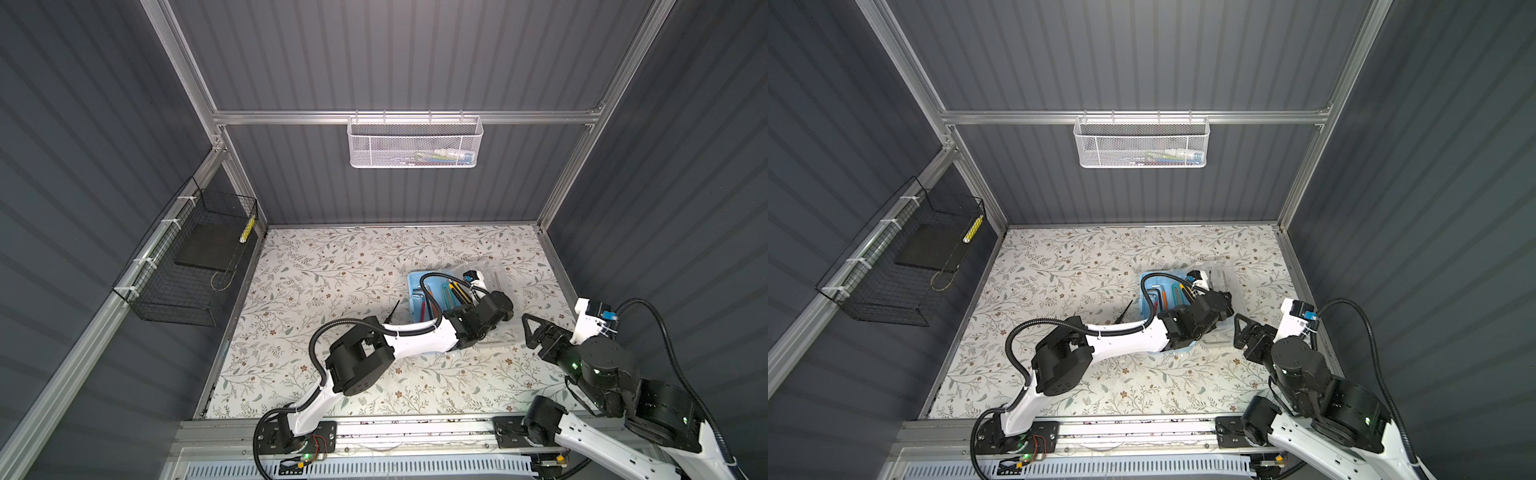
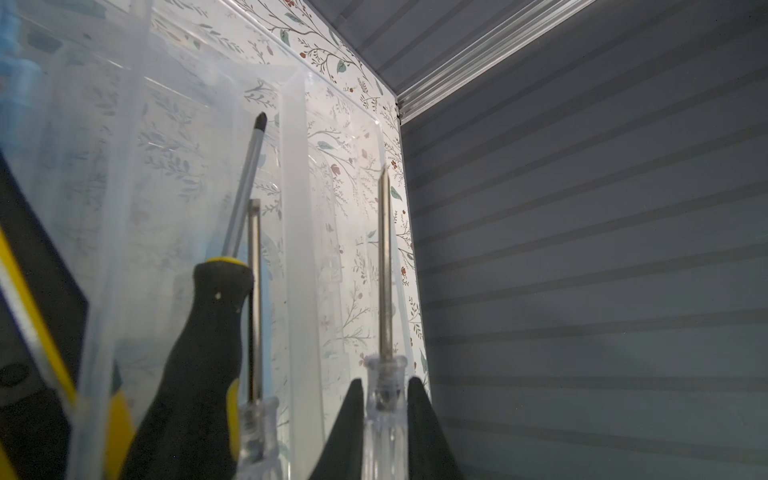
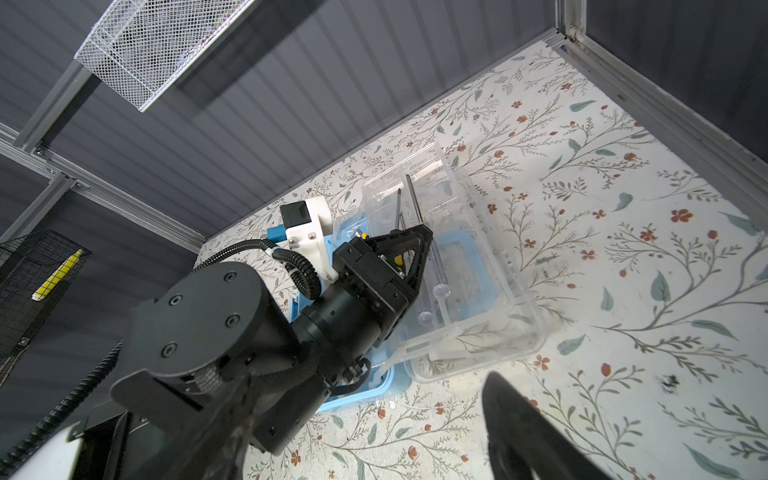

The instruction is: Pack the tool kit

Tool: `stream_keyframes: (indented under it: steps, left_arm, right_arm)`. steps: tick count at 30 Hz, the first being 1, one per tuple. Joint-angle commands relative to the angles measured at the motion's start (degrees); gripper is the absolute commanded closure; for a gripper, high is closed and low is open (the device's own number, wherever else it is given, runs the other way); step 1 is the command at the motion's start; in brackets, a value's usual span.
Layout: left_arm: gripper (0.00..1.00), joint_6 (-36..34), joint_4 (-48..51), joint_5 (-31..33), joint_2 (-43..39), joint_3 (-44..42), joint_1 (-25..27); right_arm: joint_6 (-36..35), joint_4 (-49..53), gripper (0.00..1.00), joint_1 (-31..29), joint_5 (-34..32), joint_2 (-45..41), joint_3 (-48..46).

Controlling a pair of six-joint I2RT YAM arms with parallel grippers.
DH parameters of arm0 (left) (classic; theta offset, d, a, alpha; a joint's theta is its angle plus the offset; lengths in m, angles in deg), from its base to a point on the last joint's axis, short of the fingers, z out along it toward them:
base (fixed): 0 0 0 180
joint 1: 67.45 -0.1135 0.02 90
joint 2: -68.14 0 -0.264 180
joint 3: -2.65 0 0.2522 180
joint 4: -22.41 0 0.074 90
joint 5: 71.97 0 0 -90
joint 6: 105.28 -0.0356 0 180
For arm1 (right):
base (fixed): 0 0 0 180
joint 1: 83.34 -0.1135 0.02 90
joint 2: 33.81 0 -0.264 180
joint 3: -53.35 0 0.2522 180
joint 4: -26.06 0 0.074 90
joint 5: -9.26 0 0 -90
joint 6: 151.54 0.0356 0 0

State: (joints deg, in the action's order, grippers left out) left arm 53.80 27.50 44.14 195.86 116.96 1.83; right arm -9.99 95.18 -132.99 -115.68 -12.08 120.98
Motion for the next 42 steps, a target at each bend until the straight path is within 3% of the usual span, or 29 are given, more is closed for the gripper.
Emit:
stream_keyframes:
  steps: [1,8,15,23,26,30,34,37,42]
  left_arm:
    - [0.98,0.8,1.2,-0.3,1.7,2.1,-0.4]
    - [0.69,0.5,1.1,-1.7,2.4,3.1,-0.5]
    - [0.66,-0.2,0.8,-2.0,1.9,2.3,-0.9]
    - [0.63,-14.1,0.1,-2.0,-4.0,2.8,-1.2]
    - [0.58,-20.5,0.5,-5.8,-7.5,2.2,-2.1]
    - [0.51,-28.1,9.1,-12.5,-12.0,2.7,-4.4]
    - [0.47,-30.9,14.4,-17.3,-20.7,-5.8,-8.4]
    - [0.46,-34.8,19.7,-14.4,-29.0,-12.3,-10.2]
    - [0.46,-40.6,34.5,-0.3,-41.6,-18.8,-10.3]
  right_arm:
    - [0.7,0.5,0.16,0.1,-1.4,-0.6,-1.0]
    - [0.4,0.3,0.15,0.1,-1.5,-0.6,-1.0]
    - [0.6,0.5,0.15,0.1,-1.7,-1.1,-1.5]
    - [-0.9,1.1,0.15,0.1,-2.0,0.0,-0.8]
    - [-2.0,1.5,0.15,0.1,-2.0,1.2,-0.1]
    - [-3.6,1.2,0.14,0.1,0.0,3.8,0.5]
    - [-4.8,0.0,0.14,0.1,2.6,6.2,-0.4]
    - [-5.3,-0.9,0.14,0.1,4.1,7.0,-1.5]
    - [-5.9,-3.1,0.14,0.2,6.9,7.5,-3.5]
